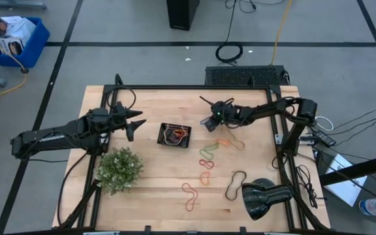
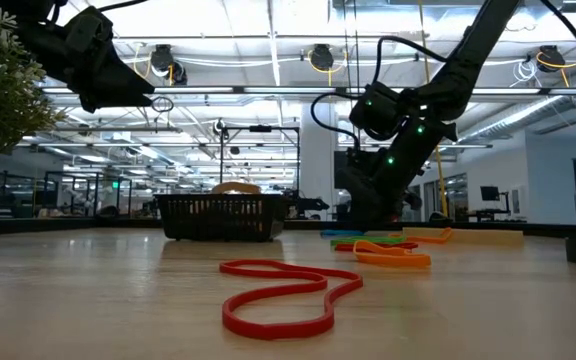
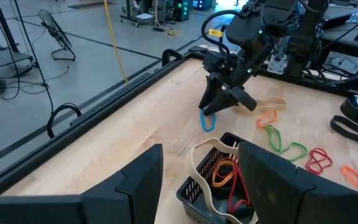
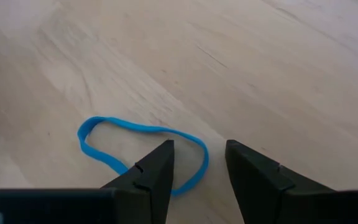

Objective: Pick and place rubber bands into bin
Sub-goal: Put the blue rubber band into the black bin

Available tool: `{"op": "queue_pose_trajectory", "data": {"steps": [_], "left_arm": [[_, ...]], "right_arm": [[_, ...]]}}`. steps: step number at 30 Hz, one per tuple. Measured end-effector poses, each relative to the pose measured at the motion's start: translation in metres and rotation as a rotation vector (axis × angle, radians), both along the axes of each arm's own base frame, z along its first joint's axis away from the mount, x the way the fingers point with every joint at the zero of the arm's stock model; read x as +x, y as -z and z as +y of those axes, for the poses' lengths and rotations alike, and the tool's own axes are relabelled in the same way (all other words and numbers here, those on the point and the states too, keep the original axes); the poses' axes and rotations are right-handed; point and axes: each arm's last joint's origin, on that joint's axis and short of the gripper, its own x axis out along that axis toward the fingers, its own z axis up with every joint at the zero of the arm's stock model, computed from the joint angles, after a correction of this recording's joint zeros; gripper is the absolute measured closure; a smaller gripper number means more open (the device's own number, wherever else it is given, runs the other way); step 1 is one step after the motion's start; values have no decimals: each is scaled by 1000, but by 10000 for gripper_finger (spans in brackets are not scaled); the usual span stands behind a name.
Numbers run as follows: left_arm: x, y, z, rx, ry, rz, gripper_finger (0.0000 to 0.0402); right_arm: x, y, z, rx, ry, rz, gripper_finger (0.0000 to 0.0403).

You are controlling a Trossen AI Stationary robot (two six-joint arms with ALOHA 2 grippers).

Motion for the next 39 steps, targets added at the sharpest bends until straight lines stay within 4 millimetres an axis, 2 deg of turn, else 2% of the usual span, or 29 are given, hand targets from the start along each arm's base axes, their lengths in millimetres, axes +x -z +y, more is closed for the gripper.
{"op": "queue_pose_trajectory", "data": {"steps": [4,16,29,35,39], "left_arm": [[0,0,0,0,0,0,185],[0,0,0,0,0,-1,185],[0,0,0,0,0,-1,185],[0,0,0,1,0,-1,185],[0,0,0,1,0,-1,185]], "right_arm": [[-3,1,-2,28,24,13,285],[-2,1,0,4,-71,44,397],[0,-7,2,-7,-122,-1,402],[6,-29,12,-87,-173,-93,402],[15,-49,25,-163,-240,-206,402]]}}
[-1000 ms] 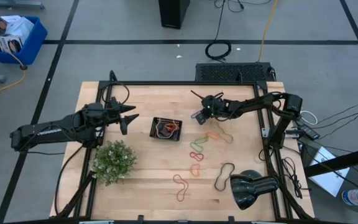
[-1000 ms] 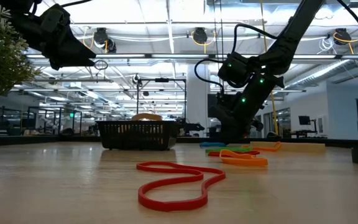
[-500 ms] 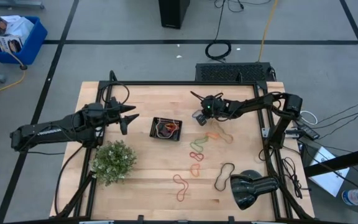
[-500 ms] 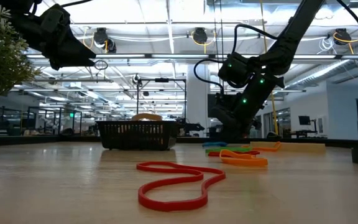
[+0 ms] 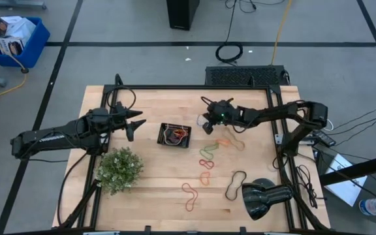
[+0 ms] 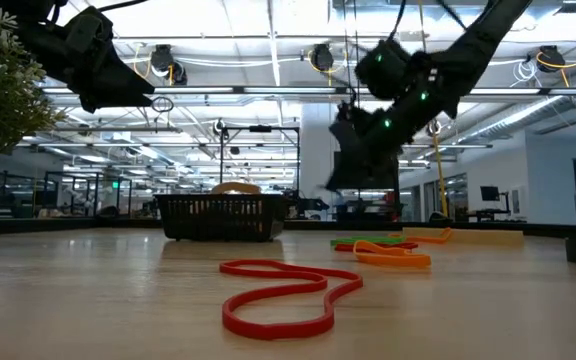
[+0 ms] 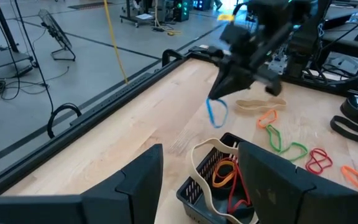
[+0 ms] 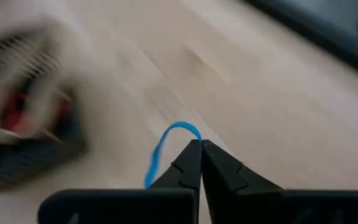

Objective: Pick and place rubber bands into bin
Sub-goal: Put the blue rubber band into the black bin

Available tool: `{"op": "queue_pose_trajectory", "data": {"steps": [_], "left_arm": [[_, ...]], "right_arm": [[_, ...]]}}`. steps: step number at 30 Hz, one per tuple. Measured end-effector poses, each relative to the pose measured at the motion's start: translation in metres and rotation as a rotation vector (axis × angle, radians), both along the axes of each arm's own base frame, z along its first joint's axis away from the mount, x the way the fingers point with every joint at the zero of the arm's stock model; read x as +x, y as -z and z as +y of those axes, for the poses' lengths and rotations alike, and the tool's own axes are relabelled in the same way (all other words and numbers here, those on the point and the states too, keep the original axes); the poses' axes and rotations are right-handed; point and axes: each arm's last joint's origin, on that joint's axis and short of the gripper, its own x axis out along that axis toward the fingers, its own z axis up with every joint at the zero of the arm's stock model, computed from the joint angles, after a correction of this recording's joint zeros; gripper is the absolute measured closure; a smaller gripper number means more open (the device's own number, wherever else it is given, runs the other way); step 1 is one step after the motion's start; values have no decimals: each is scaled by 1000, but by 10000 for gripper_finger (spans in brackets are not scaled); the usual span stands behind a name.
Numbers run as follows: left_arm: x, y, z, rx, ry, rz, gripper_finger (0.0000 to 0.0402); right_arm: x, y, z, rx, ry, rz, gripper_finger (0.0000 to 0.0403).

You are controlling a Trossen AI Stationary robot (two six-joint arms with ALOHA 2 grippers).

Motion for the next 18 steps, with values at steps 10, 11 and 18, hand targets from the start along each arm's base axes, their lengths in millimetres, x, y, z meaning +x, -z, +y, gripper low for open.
{"op": "queue_pose_trajectory", "data": {"steps": [10,11,18], "left_arm": [[0,0,0,4,1,2,185],[0,0,0,5,1,2,185],[0,0,0,6,2,3,185]], "right_arm": [[7,-67,49,-309,-129,-282,403],[7,-72,54,-328,-147,-309,403],[5,-99,83,-443,-254,-452,403]]}}
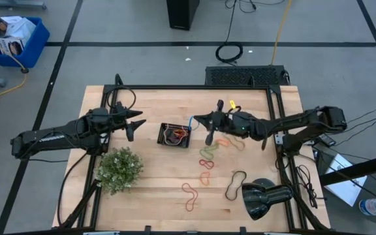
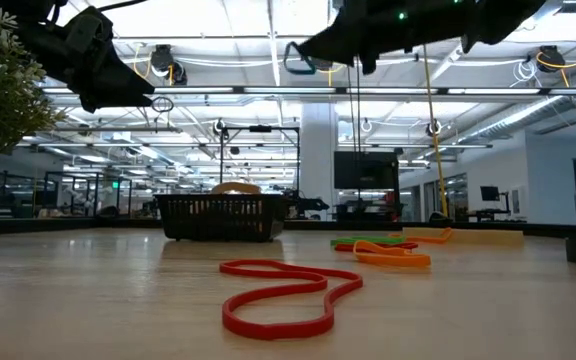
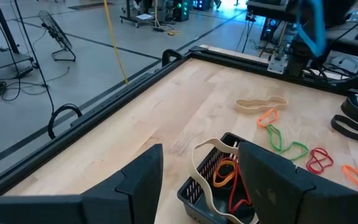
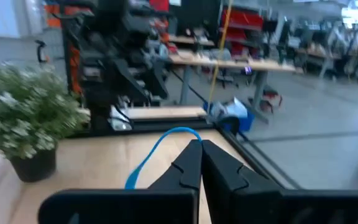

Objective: Pick and place rubber bands into bin
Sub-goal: Put the blue rubber band into the black bin

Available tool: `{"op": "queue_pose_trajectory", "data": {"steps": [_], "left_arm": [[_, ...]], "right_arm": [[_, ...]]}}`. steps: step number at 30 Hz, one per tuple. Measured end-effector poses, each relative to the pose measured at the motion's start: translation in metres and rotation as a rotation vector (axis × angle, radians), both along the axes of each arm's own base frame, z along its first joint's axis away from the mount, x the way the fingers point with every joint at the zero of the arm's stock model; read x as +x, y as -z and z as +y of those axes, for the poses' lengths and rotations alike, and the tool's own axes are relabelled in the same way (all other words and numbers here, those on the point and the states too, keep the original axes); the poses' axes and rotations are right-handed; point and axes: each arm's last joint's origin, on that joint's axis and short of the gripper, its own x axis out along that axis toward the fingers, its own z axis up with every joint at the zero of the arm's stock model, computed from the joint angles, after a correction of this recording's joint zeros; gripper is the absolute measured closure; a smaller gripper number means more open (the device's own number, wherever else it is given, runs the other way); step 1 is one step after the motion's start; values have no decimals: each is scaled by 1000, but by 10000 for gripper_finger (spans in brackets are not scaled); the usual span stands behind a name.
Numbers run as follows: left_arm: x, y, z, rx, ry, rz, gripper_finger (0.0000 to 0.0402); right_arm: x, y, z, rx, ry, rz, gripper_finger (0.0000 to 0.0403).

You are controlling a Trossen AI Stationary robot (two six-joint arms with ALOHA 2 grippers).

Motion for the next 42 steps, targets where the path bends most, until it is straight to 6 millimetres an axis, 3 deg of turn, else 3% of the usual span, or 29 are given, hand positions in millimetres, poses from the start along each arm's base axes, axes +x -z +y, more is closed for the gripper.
{"op": "queue_pose_trajectory", "data": {"steps": [4,10,16,23,34,42], "left_arm": [[0,0,0,2,0,0,185],[0,0,0,2,0,0,185],[0,0,0,2,-1,0,185],[0,0,0,17,-8,5,185],[0,0,0,19,-7,7,185],[0,0,0,20,-7,8,185]], "right_arm": [[5,-11,7,-41,-23,-29,403],[31,-39,11,-103,-39,67,403],[50,-40,5,-127,-28,140,403],[63,-11,-3,-82,-10,236,403],[90,51,-4,-56,-14,363,403],[98,83,-5,-47,-14,428,403]]}}
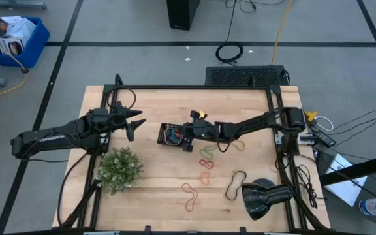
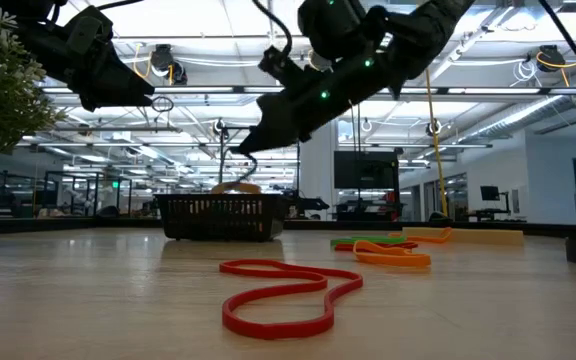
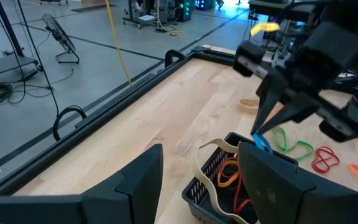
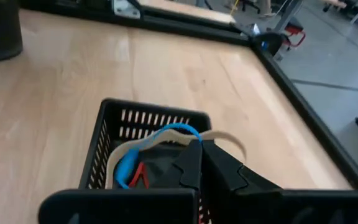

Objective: Pick and place rubber bands into bin
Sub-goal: Put the blue rubber band into the black bin

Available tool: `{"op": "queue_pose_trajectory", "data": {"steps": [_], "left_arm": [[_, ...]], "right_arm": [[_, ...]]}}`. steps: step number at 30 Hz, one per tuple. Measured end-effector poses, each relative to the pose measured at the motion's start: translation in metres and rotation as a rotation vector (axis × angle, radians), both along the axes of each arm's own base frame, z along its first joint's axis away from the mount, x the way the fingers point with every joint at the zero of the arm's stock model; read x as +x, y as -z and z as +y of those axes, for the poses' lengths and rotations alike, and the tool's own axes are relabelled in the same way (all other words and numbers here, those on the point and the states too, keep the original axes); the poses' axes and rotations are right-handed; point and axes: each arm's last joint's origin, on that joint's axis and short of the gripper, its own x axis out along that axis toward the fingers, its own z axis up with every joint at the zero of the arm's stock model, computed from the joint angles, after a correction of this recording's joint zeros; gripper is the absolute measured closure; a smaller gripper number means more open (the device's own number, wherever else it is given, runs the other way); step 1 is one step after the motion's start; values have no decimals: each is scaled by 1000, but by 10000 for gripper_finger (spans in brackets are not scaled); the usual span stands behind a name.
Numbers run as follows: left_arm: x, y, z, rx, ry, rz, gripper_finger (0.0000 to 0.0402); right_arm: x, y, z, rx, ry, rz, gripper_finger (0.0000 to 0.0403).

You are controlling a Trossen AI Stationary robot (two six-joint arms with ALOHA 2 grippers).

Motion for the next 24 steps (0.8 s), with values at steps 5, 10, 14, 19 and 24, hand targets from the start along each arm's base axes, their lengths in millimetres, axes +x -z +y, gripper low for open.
{"op": "queue_pose_trajectory", "data": {"steps": [5,10,14,19,24], "left_arm": [[0,0,0,1,1,1,185],[0,0,0,1,1,1,185],[0,0,0,1,1,1,185],[0,0,0,3,2,2,185],[0,0,0,5,3,4,185]], "right_arm": [[3,20,-2,8,8,54,403],[4,36,-5,10,18,101,403],[4,36,-6,15,22,100,403],[6,31,-5,13,19,45,396],[6,32,-5,15,18,56,386]]}}
